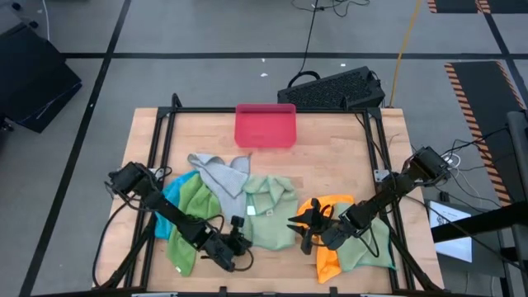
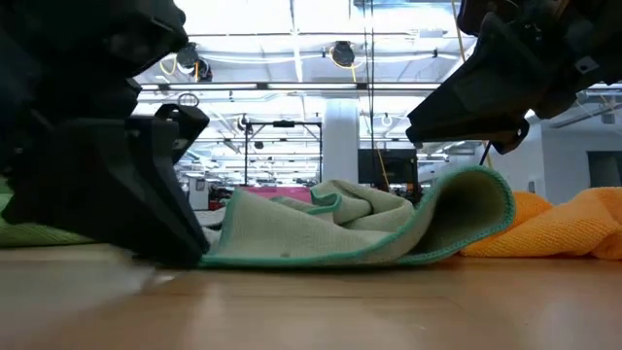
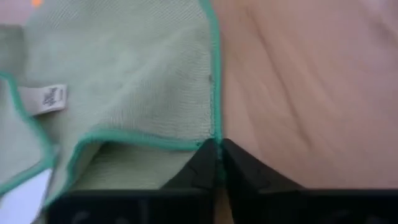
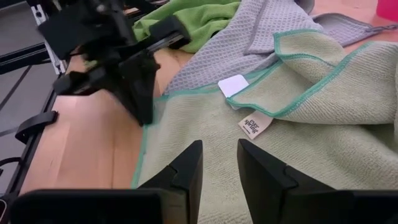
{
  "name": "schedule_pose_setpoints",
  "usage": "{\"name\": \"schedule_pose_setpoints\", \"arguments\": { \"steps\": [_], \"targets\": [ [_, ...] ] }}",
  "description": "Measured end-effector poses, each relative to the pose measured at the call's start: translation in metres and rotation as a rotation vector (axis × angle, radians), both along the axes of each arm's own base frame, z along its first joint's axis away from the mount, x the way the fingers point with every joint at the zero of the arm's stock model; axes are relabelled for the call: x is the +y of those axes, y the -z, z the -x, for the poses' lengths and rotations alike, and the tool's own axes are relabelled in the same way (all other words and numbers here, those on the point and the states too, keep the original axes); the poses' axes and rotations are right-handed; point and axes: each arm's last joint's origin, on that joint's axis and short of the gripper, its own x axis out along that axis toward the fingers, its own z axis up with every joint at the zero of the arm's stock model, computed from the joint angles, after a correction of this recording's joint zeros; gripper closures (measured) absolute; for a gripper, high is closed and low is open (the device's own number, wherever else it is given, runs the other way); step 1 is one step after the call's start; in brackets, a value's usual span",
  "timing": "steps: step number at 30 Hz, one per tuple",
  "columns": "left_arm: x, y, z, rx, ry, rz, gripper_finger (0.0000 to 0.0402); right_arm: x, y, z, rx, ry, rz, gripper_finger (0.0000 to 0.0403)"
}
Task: Fold microfiber towels
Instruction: Fold the top light green towel
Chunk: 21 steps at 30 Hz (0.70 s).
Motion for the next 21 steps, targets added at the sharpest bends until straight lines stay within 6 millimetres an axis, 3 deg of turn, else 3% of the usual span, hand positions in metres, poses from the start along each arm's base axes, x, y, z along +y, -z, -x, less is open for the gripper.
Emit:
{"name": "schedule_pose_setpoints", "arguments": {
  "steps": [6,11,17,21],
  "targets": [
    [0.010,-0.033,-0.002,-0.060,0.007,-0.011,0.0395,0.000,0.000,0.000,0.002,-0.006,0.010,0.0312],
    [0.031,-0.056,0.003,-0.016,-0.017,-0.054,0.0396,0.000,0.002,0.000,0.009,0.000,-0.003,0.0312],
    [0.047,-0.058,0.008,0.112,-0.021,-0.035,0.0396,0.002,0.003,0.001,0.006,-0.005,-0.009,0.0312],
    [0.048,-0.044,0.016,0.164,-0.024,-0.007,0.0397,0.004,0.003,0.002,0.004,-0.010,-0.009,0.0312]
  ]
}}
